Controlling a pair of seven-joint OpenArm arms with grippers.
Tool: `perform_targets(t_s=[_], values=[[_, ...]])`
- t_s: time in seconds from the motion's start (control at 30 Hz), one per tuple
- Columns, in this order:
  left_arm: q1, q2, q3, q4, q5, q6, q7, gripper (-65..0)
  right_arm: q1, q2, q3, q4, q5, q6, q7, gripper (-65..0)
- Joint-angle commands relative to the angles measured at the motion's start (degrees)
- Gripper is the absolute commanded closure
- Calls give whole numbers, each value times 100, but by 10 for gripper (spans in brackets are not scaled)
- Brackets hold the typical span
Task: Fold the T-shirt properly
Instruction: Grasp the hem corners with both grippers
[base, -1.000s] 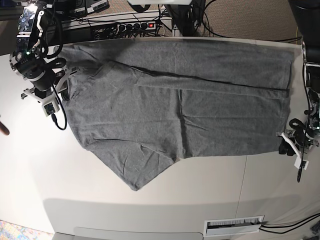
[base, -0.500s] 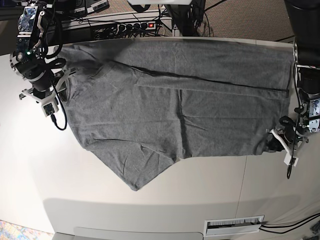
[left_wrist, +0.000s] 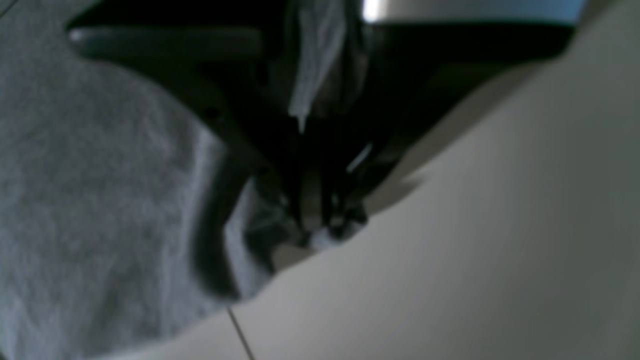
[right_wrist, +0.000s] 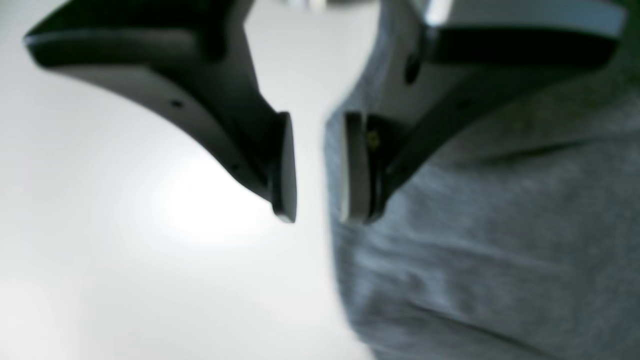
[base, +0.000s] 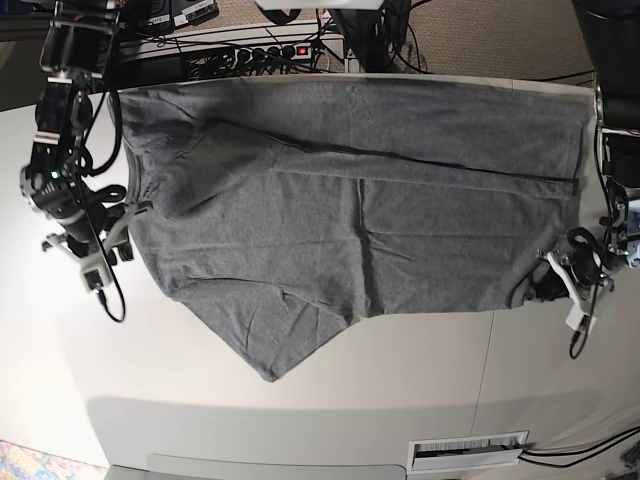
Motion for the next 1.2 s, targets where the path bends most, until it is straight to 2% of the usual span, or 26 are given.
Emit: perform_targets(t_s=[0.0,0.07,0.17,0.3,0.5,0.7,1.0,1.07,1.17], values=[[-190,-201,-28,164,-229,-28,-98,0,319,94,-144,-87,35,13,160,-213],[-190,-304,-28,308,-568,-28,155,0,739,94,-511,-492,20,20,162,-259],[-190,-435,-28,481,-1069,-28,584,0,1355,92,-955,-1062,-118,20,179,-261],[-190,-579,-28,514,-1473,-28,629,0,2118,94,-1410,-1862,-120,79,227,-261],[-190,-664,-28,514,-1558,-28,774,0,2981,92,-1904,-3167,-116,317,446,-261],[-190,-710,-28,525,-1558,-28,774,0,3434,90,-2413,-4293,-116,463,811,-261],[-190,-756,-28,529,-1556,-28,774,0,3517,76,-2833,-4798,-116,481,1097,-259],[-190,-772,-28,529,-1556,-28,774,0,3517,76,-2833,-4916,-114,481,1147,-237],[-190,-791,-28,529,-1556,-28,772,0,3517,76,-2833,-4983,-114,479,1115,-144]])
